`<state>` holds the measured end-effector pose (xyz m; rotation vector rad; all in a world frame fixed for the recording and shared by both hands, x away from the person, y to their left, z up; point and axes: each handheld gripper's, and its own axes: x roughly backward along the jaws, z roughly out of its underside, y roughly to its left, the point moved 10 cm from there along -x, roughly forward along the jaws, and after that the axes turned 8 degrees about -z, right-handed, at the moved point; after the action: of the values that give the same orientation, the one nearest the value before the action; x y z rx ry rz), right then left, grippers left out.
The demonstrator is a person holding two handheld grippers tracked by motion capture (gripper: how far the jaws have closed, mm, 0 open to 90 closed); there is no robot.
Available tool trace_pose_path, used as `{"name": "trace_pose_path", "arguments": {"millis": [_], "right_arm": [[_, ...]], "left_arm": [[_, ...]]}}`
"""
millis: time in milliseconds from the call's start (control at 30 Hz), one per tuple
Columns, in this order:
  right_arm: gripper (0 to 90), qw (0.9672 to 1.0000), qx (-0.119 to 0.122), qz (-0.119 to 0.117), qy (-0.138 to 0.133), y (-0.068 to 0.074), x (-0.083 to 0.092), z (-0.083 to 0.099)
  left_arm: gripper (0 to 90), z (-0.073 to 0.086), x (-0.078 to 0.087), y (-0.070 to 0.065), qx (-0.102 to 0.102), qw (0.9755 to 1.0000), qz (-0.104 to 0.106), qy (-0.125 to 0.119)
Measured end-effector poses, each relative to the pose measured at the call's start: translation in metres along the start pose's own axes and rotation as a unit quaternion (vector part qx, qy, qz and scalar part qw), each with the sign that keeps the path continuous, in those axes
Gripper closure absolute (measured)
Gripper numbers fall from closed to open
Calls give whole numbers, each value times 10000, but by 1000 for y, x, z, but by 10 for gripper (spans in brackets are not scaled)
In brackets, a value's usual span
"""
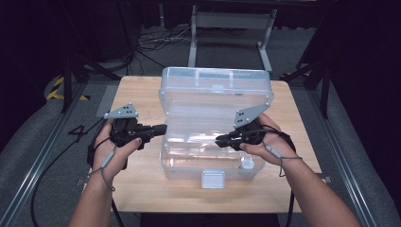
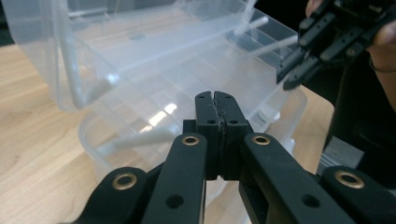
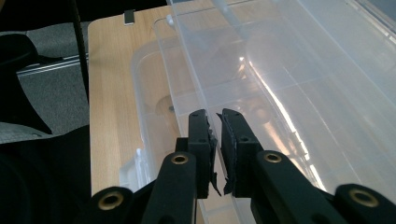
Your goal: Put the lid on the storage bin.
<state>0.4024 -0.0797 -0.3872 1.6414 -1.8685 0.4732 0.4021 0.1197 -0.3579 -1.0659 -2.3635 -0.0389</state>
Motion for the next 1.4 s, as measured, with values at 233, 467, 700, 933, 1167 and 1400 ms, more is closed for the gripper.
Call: {"name": "trace_pose_path", "arguments": {"millis": [233, 467, 700, 933, 1167, 1400], "right_arm": [[823, 10000, 20, 34, -57, 3, 0, 3], [820, 9994, -51, 182, -303, 6, 16, 6], [830, 9968, -250, 325, -681, 6, 38, 13], [845, 9939, -387, 493, -905, 5, 55, 25], [862, 9908, -561, 623, -1062, 1, 70, 37], [895, 9870, -736, 750, -1217, -3, 83, 47]], "left_arm": [[898, -15, -7, 7, 141, 9993, -335, -91], [898, -18, -10, 8, 189, 9988, -440, -116], [899, -12, -9, 8, 249, 9987, -448, 76], [899, -6, -11, 8, 219, 9988, -436, 60], [899, -5, -11, 7, 216, 9987, -453, 70], [899, -3, -10, 6, 178, 9987, -468, 131]]}}
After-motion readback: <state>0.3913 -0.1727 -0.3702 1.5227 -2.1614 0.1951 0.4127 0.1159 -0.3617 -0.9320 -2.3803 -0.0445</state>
